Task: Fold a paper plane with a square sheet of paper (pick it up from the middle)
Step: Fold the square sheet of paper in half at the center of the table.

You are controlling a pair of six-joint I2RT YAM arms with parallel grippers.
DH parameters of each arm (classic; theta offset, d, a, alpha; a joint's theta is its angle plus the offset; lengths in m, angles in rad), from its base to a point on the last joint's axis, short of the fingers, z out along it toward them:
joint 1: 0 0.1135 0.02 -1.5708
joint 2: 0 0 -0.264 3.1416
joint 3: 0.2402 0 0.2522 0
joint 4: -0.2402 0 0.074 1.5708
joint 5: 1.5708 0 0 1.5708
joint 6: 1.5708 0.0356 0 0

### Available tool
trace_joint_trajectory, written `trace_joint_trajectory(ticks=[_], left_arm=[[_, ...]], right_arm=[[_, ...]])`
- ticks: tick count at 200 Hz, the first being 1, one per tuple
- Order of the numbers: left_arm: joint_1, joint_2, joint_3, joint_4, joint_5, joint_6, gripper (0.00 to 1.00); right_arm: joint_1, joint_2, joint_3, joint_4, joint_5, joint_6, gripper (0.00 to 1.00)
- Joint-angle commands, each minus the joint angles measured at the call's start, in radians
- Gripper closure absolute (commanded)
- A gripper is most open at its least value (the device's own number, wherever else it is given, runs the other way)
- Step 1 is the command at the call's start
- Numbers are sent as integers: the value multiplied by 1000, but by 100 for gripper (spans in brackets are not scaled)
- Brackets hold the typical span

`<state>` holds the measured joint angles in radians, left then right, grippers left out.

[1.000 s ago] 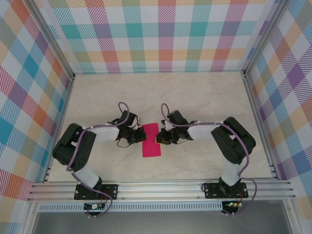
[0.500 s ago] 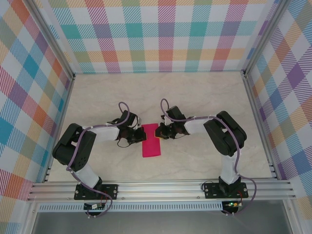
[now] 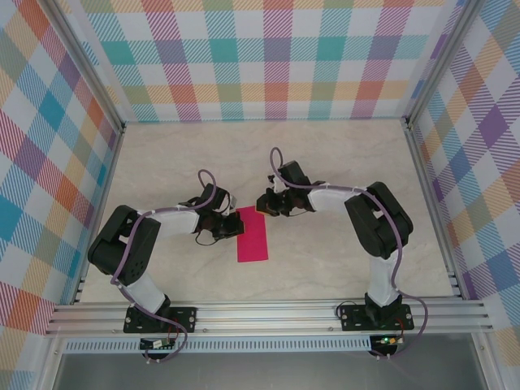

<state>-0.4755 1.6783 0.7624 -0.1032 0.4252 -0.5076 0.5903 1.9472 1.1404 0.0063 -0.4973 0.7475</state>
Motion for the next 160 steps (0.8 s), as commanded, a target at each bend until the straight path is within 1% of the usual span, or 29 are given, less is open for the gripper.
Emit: trace_joint_trajectory(ticks=[1, 29, 71, 124, 160], left_arm=[[-9, 91, -65, -154, -111, 15, 100], [-9, 90, -63, -155, -111, 17, 100], [-9, 88, -67, -153, -111, 15, 100], [-8, 82, -77, -147, -114, 16, 100], [-9, 89, -72, -145, -111, 17, 100]], right_arm=[[-20, 47, 19, -15, -4, -3, 91], [-23, 85, 60, -54, -23, -9, 91], [-26, 116, 82, -127, 15, -30, 91], [-27, 41, 107, -150, -1, -57, 90], [-28, 82, 168, -171, -30, -68, 90]])
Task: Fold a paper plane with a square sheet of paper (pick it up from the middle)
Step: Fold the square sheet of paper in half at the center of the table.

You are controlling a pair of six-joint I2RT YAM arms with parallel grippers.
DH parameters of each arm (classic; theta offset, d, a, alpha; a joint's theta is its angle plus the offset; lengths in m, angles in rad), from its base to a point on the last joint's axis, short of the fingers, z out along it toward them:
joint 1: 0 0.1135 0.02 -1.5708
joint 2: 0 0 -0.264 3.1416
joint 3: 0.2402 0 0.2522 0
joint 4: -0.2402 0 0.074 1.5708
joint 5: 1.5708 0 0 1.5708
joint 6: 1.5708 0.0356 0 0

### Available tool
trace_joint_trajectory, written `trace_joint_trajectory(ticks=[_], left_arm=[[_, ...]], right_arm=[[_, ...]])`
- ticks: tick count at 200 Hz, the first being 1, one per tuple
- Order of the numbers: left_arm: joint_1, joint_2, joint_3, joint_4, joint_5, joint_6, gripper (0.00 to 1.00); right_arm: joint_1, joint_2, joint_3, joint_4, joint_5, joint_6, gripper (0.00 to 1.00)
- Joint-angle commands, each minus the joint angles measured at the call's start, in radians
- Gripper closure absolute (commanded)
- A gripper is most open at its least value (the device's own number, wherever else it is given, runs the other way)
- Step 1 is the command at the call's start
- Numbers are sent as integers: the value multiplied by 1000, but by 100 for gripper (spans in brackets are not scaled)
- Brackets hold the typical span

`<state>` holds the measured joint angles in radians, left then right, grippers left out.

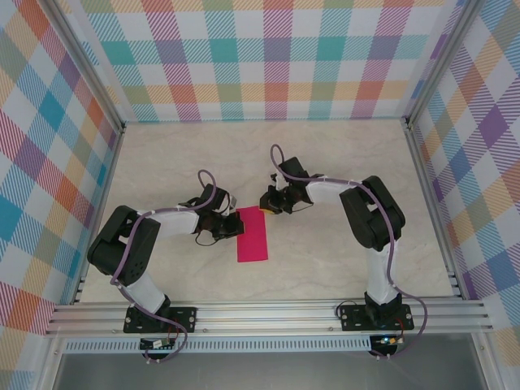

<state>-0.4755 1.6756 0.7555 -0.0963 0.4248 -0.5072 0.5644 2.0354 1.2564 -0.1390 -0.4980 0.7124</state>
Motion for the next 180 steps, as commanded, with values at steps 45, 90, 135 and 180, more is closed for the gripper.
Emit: trace_joint_trajectory(ticks=[45, 90, 135, 180], left_arm=[[-9, 85, -64, -155, -116, 19, 100], [-8, 88, -61, -154, -112, 19, 100], [-9, 89, -62, -154, -113, 19, 100], [-9, 92, -59, -142, -103, 10, 100]], right_arm=[[-9, 55, 51, 6, -24, -8, 91], [-18, 74, 30, 4, -5, -11, 90], [-30, 30, 64, -16, -32, -20, 90], [-31, 70, 64, -5, -51, -9, 90]])
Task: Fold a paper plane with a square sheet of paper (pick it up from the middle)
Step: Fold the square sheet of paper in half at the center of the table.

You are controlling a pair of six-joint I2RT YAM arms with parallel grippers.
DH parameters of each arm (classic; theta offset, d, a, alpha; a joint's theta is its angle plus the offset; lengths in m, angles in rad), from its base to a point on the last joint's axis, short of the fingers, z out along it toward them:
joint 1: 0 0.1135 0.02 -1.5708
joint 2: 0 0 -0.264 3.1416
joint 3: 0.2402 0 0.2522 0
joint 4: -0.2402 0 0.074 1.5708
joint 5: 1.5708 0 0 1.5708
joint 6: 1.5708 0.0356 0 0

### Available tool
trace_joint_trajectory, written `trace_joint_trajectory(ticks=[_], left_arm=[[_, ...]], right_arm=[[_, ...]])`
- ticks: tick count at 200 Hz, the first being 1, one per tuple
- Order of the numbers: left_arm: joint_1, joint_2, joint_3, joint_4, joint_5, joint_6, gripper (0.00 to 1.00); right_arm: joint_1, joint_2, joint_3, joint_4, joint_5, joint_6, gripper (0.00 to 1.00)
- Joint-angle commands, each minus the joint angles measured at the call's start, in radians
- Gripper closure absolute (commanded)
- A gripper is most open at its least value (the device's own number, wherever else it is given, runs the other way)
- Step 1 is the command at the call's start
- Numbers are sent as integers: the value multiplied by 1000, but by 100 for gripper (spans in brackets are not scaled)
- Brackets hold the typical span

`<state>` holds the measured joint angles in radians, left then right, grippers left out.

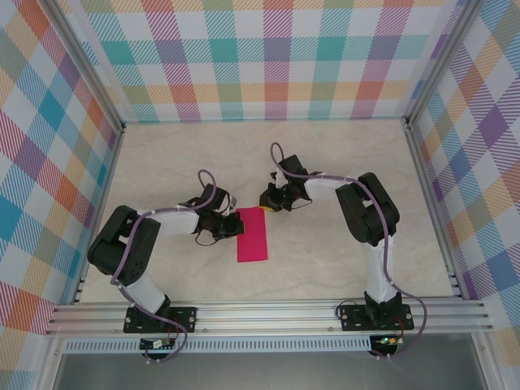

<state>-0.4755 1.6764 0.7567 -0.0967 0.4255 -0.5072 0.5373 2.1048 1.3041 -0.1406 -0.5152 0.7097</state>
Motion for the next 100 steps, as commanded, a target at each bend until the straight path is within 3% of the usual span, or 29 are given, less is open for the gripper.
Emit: trace_joint_trajectory(ticks=[1, 31, 70, 100], left_arm=[[-9, 91, -60, -142, -103, 10, 100], [-9, 79, -50, -153, -102, 9, 100], [-8, 37, -33, -170, -85, 5, 100], [-8, -30, -17, -204, -67, -7, 98]], right_arm=[[-3, 3, 14, -2, -34, -5, 90], [-3, 32, -35, 47, -38, 32, 90], [-3, 58, 13, -82, 28, -2, 90], [-3, 21, 12, -94, 4, -21, 89]])
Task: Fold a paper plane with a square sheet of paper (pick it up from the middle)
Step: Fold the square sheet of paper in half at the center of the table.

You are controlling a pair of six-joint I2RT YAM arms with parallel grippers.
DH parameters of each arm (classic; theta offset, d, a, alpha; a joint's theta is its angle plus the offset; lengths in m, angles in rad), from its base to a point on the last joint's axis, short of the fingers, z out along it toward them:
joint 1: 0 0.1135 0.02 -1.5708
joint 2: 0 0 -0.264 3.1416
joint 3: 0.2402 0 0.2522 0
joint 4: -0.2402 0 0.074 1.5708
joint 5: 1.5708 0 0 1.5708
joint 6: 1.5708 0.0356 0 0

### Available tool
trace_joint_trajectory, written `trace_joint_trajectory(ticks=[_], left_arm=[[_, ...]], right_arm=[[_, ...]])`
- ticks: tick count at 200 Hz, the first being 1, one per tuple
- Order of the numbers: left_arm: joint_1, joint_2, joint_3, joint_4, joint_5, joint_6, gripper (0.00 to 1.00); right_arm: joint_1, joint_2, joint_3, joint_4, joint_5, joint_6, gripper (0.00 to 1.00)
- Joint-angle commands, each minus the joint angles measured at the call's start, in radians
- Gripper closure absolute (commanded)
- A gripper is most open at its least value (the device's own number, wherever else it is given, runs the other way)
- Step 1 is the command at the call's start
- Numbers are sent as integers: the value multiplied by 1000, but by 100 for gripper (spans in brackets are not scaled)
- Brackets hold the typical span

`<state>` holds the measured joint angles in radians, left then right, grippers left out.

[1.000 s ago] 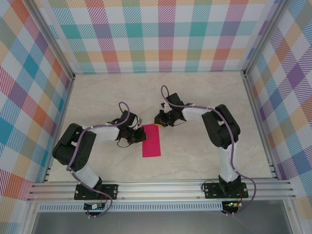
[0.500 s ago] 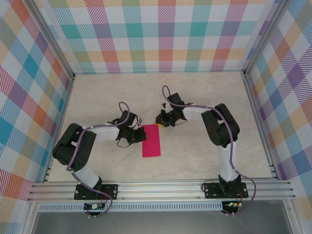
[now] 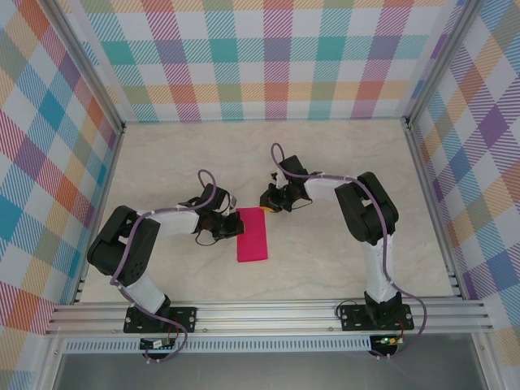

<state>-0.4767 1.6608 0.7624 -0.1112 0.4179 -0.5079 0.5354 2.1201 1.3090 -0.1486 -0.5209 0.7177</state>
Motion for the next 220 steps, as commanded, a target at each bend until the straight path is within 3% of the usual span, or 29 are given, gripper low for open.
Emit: trace_joint_trajectory(ticks=[1, 56, 80, 111, 142, 179, 220], left_arm=[[-8, -19, -21, -193, -59, -7, 98], [-8, -295, -16, -263, -75, -59, 73], [-8, -414, -82, -247, -53, -103, 64], [-8, -565, -202, -199, -30, -184, 55], [-5, -673, -261, -221, -66, -219, 45], [5, -704, -268, -259, -124, -233, 44], [50, -721, -265, -279, -130, -235, 42]], right_arm=[[-2, 2, 7, -87, 10, -30, 89], [1, -229, 13, -203, 41, -120, 78], [23, -346, -73, -212, 96, -130, 74], [110, -536, -241, -177, 250, -157, 54], [247, -607, -321, -223, 373, -241, 49], [371, -625, -356, -226, 457, -369, 49], [506, -612, -414, -123, 534, -707, 44]])
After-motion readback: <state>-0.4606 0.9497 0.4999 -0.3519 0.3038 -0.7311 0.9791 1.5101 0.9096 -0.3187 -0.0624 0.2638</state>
